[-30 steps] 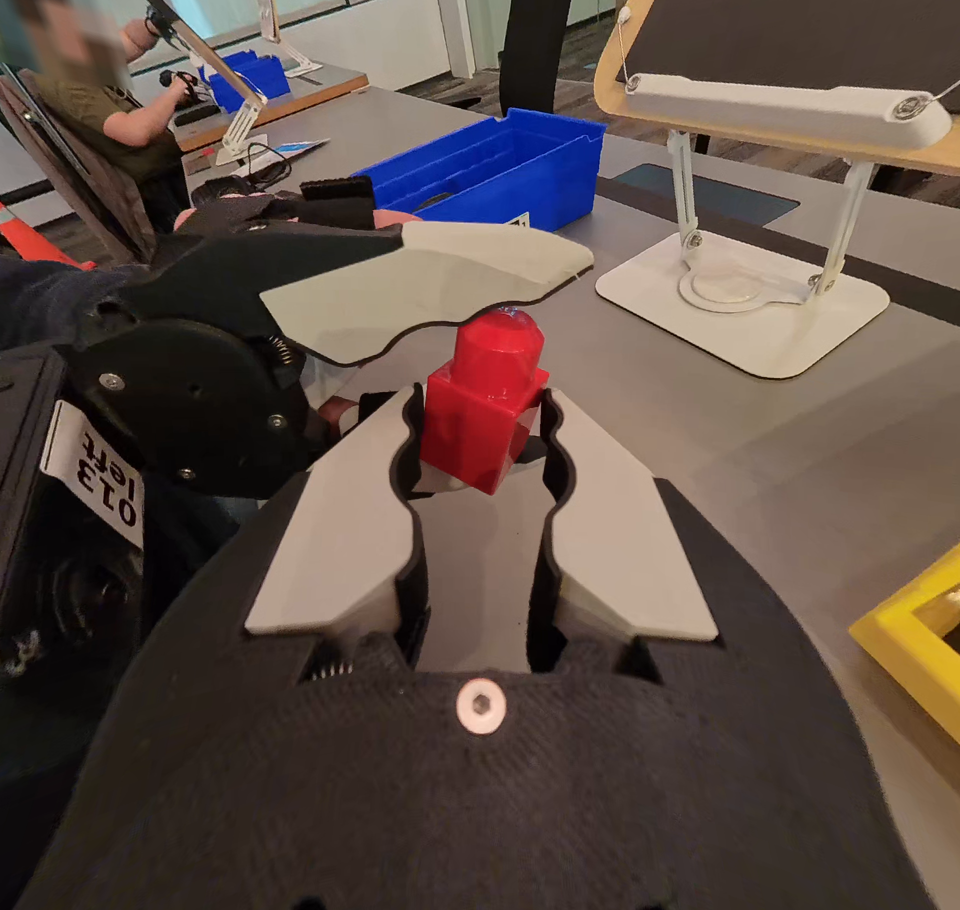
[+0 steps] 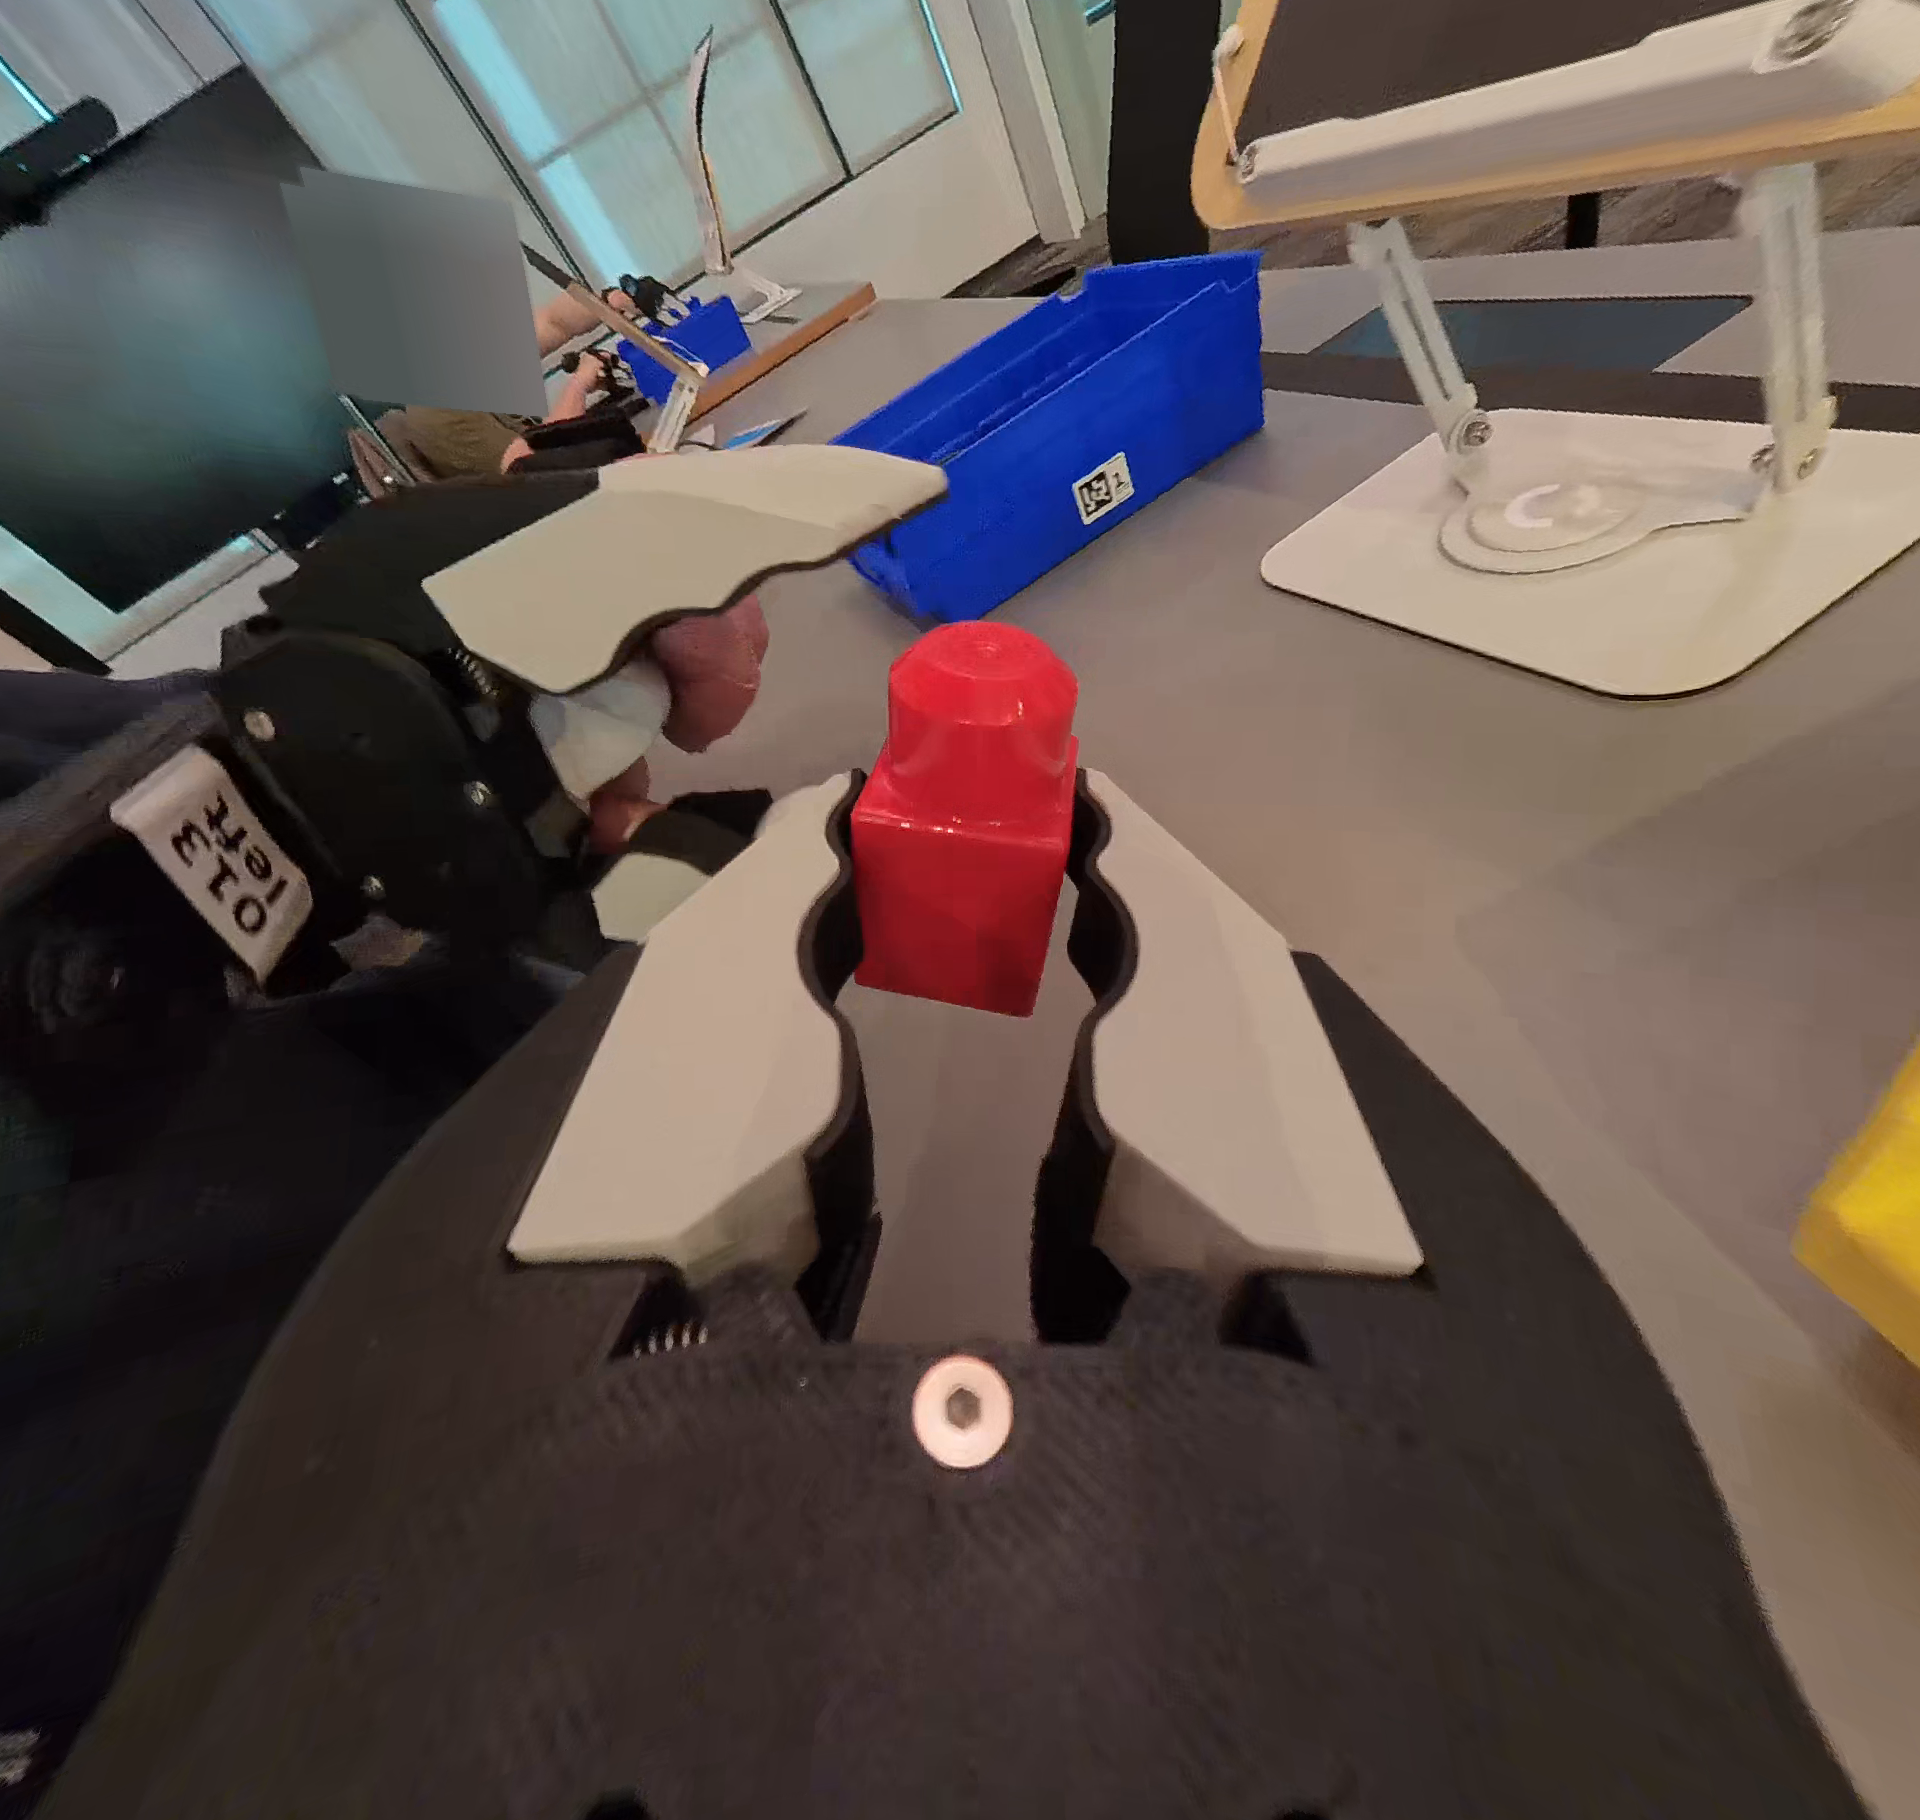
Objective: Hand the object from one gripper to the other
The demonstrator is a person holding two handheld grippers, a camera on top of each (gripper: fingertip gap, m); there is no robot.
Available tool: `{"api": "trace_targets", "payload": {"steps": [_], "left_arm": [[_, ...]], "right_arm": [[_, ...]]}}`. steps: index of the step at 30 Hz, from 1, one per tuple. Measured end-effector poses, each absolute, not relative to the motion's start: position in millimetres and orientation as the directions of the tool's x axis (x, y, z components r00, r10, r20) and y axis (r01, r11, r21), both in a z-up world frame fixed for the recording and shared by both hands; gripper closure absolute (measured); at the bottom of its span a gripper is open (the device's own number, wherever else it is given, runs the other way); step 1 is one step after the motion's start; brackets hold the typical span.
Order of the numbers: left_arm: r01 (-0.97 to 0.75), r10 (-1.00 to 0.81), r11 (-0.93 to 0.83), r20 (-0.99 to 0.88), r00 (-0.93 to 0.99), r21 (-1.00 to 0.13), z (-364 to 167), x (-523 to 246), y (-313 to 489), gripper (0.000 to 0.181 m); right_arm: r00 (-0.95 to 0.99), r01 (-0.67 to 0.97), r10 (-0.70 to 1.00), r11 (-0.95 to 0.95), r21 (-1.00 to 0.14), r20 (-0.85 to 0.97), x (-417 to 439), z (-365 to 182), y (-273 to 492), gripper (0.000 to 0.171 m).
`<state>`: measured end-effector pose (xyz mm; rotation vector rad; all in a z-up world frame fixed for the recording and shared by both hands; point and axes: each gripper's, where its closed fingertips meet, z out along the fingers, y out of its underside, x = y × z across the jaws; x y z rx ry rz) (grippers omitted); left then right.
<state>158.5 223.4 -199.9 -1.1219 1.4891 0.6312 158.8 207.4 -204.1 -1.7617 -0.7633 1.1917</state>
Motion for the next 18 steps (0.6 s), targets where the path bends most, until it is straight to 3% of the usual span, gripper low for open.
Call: {"api": "trace_targets", "payload": {"steps": [4, 7, 9, 10, 18], "left_arm": [[-0.885, -0.332, 0.394, -0.936, 0.115, -0.249, -198.5, 138.6, 227.4, 0.111], [-0.882, -0.395, 0.354, -0.905, 0.16, -0.311, -207.6, 117.7, 231.4, 0.132], [-0.888, -0.422, 0.324, -0.89, 0.173, -0.326, -216.3, 102.0, 234.7, 0.155], [-0.887, -0.441, 0.309, -0.878, 0.186, -0.343, -220.8, 94.8, 235.5, 0.178], [-0.904, -0.545, 0.177, -0.804, 0.238, -0.388, -255.5, 42.0, 241.9, 0.181]], "right_arm": [[0.47, 0.056, 0.824, -0.386, -0.921, -0.317, 196.1, -197.7, 224.6, 0.136], [0.598, 0.075, 0.762, -0.363, -0.929, -0.25, 240.1, -195.4, 248.7, 0.136], [0.694, 0.11, 0.695, -0.359, -0.927, -0.186, 271.6, -197.5, 267.4, 0.136], [0.738, 0.145, 0.659, -0.363, -0.92, -0.144, 286.3, -201.6, 276.7, 0.136], [0.894, 0.277, 0.448, -0.559, -0.781, -0.004, 352.6, -264.0, 335.5, 0.136]]}}
